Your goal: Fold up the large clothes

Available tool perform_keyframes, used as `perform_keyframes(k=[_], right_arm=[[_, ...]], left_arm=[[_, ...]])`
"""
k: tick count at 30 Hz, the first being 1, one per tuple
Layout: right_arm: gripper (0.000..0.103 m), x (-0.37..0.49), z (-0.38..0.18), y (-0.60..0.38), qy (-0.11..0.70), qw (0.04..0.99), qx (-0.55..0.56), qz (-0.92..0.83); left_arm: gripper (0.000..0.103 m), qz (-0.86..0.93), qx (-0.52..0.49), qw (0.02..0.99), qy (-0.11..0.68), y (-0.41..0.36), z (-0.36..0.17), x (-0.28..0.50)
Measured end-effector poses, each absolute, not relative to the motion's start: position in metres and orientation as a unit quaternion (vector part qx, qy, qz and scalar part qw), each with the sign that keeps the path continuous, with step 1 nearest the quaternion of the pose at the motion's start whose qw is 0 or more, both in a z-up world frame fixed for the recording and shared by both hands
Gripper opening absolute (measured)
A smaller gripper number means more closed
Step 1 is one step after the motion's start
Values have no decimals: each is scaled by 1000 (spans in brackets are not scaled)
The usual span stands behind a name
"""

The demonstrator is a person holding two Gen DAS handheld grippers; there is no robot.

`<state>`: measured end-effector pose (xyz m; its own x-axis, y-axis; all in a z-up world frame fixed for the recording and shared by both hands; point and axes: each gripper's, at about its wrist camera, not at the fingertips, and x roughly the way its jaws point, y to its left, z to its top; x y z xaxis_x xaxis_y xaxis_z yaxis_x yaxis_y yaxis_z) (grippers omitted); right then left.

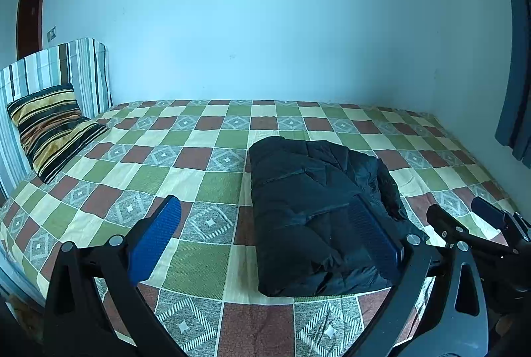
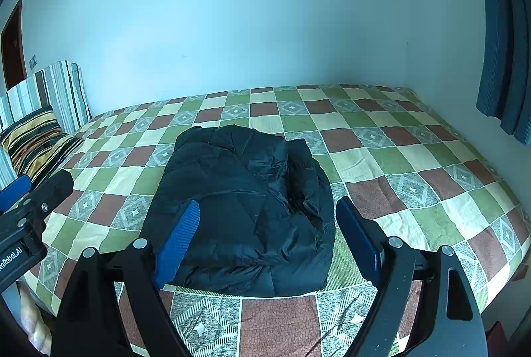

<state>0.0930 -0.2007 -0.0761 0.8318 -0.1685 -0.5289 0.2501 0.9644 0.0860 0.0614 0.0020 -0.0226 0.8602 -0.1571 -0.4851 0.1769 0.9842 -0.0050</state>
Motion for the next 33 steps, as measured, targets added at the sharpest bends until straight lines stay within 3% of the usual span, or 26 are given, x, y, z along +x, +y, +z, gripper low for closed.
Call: perform_keyframes(k=[33], right_arm=[[83,91,-84,-208,279,952,65,-106]], left_arm=[[101,-71,43,966,246,-1,-37,70]])
